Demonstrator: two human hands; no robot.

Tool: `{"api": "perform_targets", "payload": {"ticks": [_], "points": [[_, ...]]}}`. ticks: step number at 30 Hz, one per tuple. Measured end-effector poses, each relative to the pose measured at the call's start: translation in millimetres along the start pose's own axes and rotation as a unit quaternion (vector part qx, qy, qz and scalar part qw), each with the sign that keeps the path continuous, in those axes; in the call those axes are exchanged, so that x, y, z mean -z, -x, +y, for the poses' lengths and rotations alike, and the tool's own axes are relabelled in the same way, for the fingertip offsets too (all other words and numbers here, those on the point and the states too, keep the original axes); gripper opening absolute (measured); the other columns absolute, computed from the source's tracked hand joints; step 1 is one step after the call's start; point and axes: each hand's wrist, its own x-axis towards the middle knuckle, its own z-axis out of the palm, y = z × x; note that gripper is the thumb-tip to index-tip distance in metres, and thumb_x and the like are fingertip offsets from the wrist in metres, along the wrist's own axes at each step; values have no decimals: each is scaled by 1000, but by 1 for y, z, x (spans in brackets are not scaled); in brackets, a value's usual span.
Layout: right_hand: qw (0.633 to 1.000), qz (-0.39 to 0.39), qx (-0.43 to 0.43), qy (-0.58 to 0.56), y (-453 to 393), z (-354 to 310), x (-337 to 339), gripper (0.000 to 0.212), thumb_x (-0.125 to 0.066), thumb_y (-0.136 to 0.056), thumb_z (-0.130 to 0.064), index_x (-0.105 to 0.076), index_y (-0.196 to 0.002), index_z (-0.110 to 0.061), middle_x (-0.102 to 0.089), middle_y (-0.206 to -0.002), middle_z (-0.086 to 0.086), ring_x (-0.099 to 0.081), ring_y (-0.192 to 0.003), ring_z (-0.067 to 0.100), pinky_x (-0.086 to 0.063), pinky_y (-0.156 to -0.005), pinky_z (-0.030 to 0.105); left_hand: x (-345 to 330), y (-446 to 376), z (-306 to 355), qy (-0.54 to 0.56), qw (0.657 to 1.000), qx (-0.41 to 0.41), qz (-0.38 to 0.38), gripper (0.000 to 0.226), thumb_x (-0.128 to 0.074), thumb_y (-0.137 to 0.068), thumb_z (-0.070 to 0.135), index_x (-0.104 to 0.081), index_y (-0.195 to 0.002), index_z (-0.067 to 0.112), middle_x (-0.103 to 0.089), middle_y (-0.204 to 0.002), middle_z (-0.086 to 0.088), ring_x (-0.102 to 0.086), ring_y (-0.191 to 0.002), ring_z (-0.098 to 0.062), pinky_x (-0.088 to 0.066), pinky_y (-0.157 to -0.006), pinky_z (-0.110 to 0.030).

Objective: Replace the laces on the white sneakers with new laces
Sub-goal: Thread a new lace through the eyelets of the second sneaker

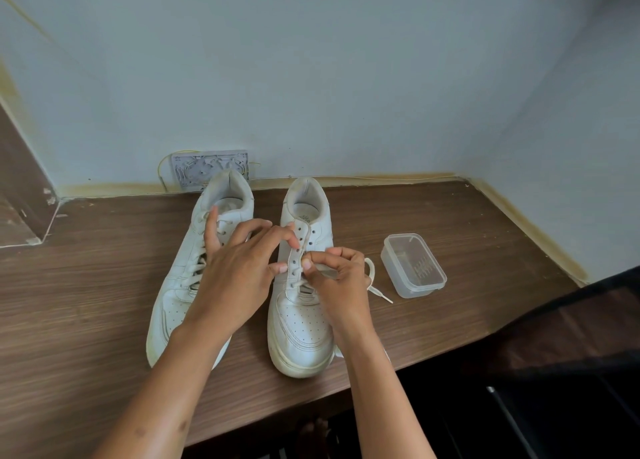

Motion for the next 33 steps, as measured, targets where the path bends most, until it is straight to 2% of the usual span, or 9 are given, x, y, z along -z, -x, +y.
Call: {"api": "perform_targets", "payload": {"ticks": [8,12,15,18,20,22,25,29,33], "points": [[1000,-25,-3,-16,-4,1,3,25,-78,-82,-32,-71,-72,-54,-38,-111,-20,-39,-126,17,-40,-107,46,2,1,1,-1,1000,10,2,40,-82,-70,21,-63,-104,30,-68,-102,16,-61,-114,-17,4,-118,-53],[997,-20,-20,-68,-8,2,6,18,-77,-84,-22,-75,-73,-36,-42,-112,-12,-43,-126,19,-47,-103,35,4,0,-1,12,1000,27,-3,36,-79,-74,30,-60,-104,33,-66,-102,20,-58,-116,-16,11,-119,-45],[993,-9,-36,-110,-8,5,7,6,-77,-84,-17,-78,-82,-22,-46,-118,-3,-51,-122,19,-51,-99,37,3,0,-3,21,999,29,5,35,-80,-74,32,-60,-103,34,-59,-99,25,-57,-118,-17,12,-119,-44],[994,-21,-38,-102,-7,3,5,2,-81,-79,-24,-79,-80,-26,-45,-119,-4,-47,-126,22,-49,-101,39,3,0,-1,26,999,22,19,38,-85,-70,28,-62,-100,32,-45,-95,26,-60,-115,-19,11,-118,-44],[995,-27,-34,-94,-4,0,4,7,-82,-73,-35,-78,-78,-33,-42,-116,-8,-43,-128,22,-47,-103,41,3,-1,0,26,999,18,12,37,-85,-69,28,-62,-98,33,-48,-97,27,-59,-116,-18,9,-118,-48],[997,-28,-20,-71,-1,-4,5,9,-79,-71,-44,-77,-78,-38,-41,-115,-13,-40,-128,17,-43,-106,44,2,0,-2,32,999,17,-3,32,-82,-73,32,-61,-97,38,-61,-106,28,-57,-118,-15,7,-119,-52],[999,-23,25,33,4,-9,16,2,-73,-85,-40,-73,-86,-41,-38,-118,-19,-29,-121,3,-32,-112,48,3,2,-8,64,998,10,-6,18,-68,-82,44,-60,-98,42,-60,-125,28,-51,-124,-11,9,-119,-52],[993,-41,39,99,16,-13,29,68,-88,-63,-45,-45,-116,-47,-32,-127,-17,-25,-126,11,-30,-112,47,7,0,-11,71,997,8,-1,27,-55,-79,65,-69,-91,45,-58,-130,28,-44,-131,-7,6,-118,-55],[981,-28,6,194,22,-4,32,122,-90,-45,-60,-15,-139,-41,-17,-146,-6,-11,-142,19,-10,-119,51,5,-3,-8,43,999,-15,24,7,-69,-83,45,-71,-77,41,-60,-131,19,-47,-130,-17,-2,-116,-63]]}}
